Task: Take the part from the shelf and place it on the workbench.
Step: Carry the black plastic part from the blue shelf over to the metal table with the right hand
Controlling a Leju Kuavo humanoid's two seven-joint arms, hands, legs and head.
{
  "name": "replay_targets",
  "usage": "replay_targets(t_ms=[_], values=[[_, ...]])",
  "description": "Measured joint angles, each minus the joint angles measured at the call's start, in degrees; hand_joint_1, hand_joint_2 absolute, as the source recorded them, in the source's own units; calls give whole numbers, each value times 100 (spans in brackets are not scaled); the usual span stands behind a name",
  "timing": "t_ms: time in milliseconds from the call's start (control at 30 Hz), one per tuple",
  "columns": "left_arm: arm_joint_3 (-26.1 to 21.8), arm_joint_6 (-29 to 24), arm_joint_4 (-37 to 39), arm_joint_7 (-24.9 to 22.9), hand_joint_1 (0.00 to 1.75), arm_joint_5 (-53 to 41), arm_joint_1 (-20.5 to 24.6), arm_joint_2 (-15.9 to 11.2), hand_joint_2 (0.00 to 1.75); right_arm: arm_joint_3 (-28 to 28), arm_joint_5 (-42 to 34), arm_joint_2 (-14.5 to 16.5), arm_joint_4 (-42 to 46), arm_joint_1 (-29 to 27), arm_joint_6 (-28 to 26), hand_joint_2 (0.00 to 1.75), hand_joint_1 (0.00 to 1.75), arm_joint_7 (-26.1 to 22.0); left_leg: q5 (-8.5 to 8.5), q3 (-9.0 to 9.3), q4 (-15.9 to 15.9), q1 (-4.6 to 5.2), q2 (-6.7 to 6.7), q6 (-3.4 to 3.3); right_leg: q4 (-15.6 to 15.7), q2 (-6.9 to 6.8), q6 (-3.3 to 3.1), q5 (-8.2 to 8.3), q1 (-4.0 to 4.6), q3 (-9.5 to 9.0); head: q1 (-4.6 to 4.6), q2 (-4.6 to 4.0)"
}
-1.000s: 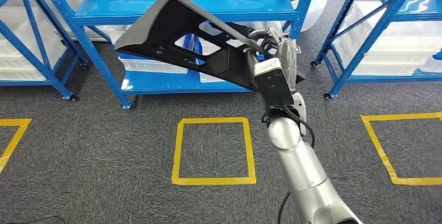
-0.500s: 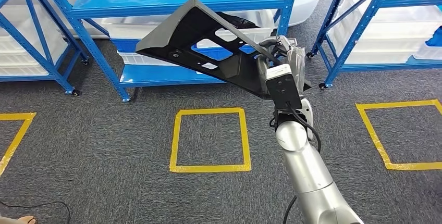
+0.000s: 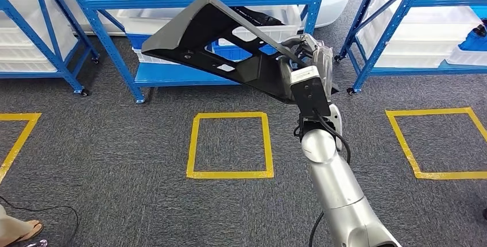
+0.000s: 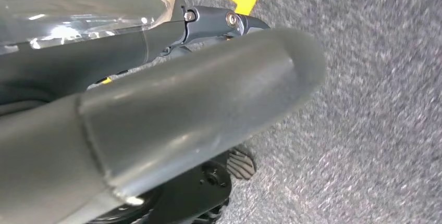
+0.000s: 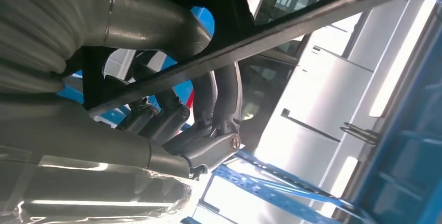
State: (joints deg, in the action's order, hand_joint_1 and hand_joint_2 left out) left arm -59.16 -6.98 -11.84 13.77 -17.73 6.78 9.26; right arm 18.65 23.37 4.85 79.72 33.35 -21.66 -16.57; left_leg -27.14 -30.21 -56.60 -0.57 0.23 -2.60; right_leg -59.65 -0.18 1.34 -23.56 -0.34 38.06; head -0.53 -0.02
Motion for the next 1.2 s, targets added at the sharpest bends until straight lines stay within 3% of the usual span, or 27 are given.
replay_targets(t_ms=[67,100,133,167,200,233,267,300,367,433,500,567,633,667,700,733,800,867,933,1000,1067,1133,1167,1200], values=[[-1,9,2,14,0,0,7,3,0,-3,7,-6,-8,3,-13,175,175,-45,141,-125,50,-5,26,-23,-524,9,-62,-473,-7,162,-26,0],[-1,17,2,23,0,-1,7,3,0,-3,15,-8,-13,1,-22,175,175,-63,204,-209,47,-4,33,-28,-895,10,-73,-694,-21,237,-37,0],[-1,25,2,33,0,-3,6,3,0,-3,30,-12,-19,-2,-38,175,175,-81,273,-300,43,-4,39,-17,-1237,10,-41,-810,-41,274,-38,0],[-1,32,2,45,0,-10,6,5,0,-3,47,-15,-27,-5,-56,175,175,-90,344,-392,36,-7,47,-5,-1454,10,29,-794,-61,256,-38,0],[-1,39,2,62,0,-19,6,8,0,-3,67,-17,-33,-5,-76,175,175,-94,410,-487,24,-14,54,14,-1502,9,120,-670,-83,164,-39,0],[-1,45,2,86,0,-27,6,10,0,-3,90,-19,-37,-4,-94,175,175,-96,469,-586,1,-24,58,44,-1351,8,209,-502,-108,-24,-39,0],[0,48,1,119,0,-34,6,13,0,-3,119,-17,-39,1,-108,175,175,-95,520,-684,-33,-32,59,82,-1020,8,260,-437,-130,-290,-39,0],[1,48,0,154,0,-39,7,14,0,-2,149,-11,-37,7,-115,175,175,-93,562,-766,-72,-34,58,125,-578,11,258,-488,-114,-609,-41,0],[1,40,-3,209,0,-42,4,14,0,-2,202,1,-31,20,-135,175,175,-87,650,-859,-123,-20,55,196,104,22,151,-746,-73,-1019,-27,0],[1,34,-5,228,0,-44,-2,15,0,-2,221,9,-27,26,-155,175,175,-83,725,-883,-123,-28,48,234,249,24,36,-800,-75,-1048,-7,0],[1,31,-5,236,0,-44,-13,15,0,-2,226,21,-28,34,-165,175,175,-78,558,-949,-248,-66,37,276,239,12,-79,-727,-107,-1017,0,0],[1,32,-4,239,0,-42,-22,16,0,-2,230,43,-29,47,-175,175,175,-74,52,-1133,-799,-84,19,320,236,2,-182,-641,-107,-964,13,0],[-1,36,-3,248,0,-37,-24,18,0,-2,232,65,-33,53,-182,175,175,-74,-344,-1352,-1572,-86,8,346,227,-1,-216,-570,-86,-879,21,0],[-1,38,-3,252,0,-33,-24,18,0,-2,233,73,-37,53,-184,175,175,-74,-374,-1382,-1796,-87,6,347,224,-2,-213,-543,-78,-844,21,0],[-1,38,-3,255,0,-30,-26,18,0,-1,233,80,-41,53,-185,175,175,-74,-305,-1304,-1801,-87,5,339,220,-2,-209,-522,-72,-818,21,0],[-1,38,-3,256,0,-27,-27,18,0,-1,233,85,-44,54,-186,175,175,-74,-169,-1108,-1571,-87,1,318,217,-2,-203,-508,-69,-804,23,0],[-1,35,-4,257,0,-11,-28,17,0,-2,233,103,-45,68,-184,175,175,-74,61,-578,-793,-77,-18,255,209,0,-187,-492,-53,-784,22,1],[-4,15,-5,258,0,26,-26,17,0,-2,227,143,-58,106,-166,175,175,-76,112,-298,-316,-47,-35,208,204,0,-139,-463,-30,-753,18,1],[-20,-20,-5,258,0,68,-23,19,0,-1,220,196,-87,163,-130,175,175,-78,103,-286,-204,-23,-31,181,208,0,-70,-426,-23,-712,15,1],[-49,-48,-5,258,0,96,-18,25,0,3,219,236,-119,230,-100,175,175,-79,146,-287,-98,-36,-14,123,112,1,-32,-491,-22,-620,11,1],[-84,-65,-5,257,0,121,-14,31,0,9,217,264,-150,289,-88,175,175,-80,204,-315,-37,-48,-1,52,-388,5,-57,-758,-28,-374,6,1],[-115,-75,-5,256,0,145,-16,31,0,15,215,282,-187,309,-86,175,175,-80,243,-369,-37,-41,-2,19,-1169,7,-75,-1063,-39,-34,6,0],[-125,-78,-5,256,0,152,-19,31,0,16,213,286,-208,307,-85,175,175,-80,263,-393,-39,-39,-10,19,-1398,7,-53,-1123,-44,60,6,0],[-133,-80,-5,256,0,159,-24,33,0,17,214,297,-227,307,-85,175,175,-79,283,-415,-43,-39,-23,30,-1414,7,-11,-1098,-50,51,5,0]])
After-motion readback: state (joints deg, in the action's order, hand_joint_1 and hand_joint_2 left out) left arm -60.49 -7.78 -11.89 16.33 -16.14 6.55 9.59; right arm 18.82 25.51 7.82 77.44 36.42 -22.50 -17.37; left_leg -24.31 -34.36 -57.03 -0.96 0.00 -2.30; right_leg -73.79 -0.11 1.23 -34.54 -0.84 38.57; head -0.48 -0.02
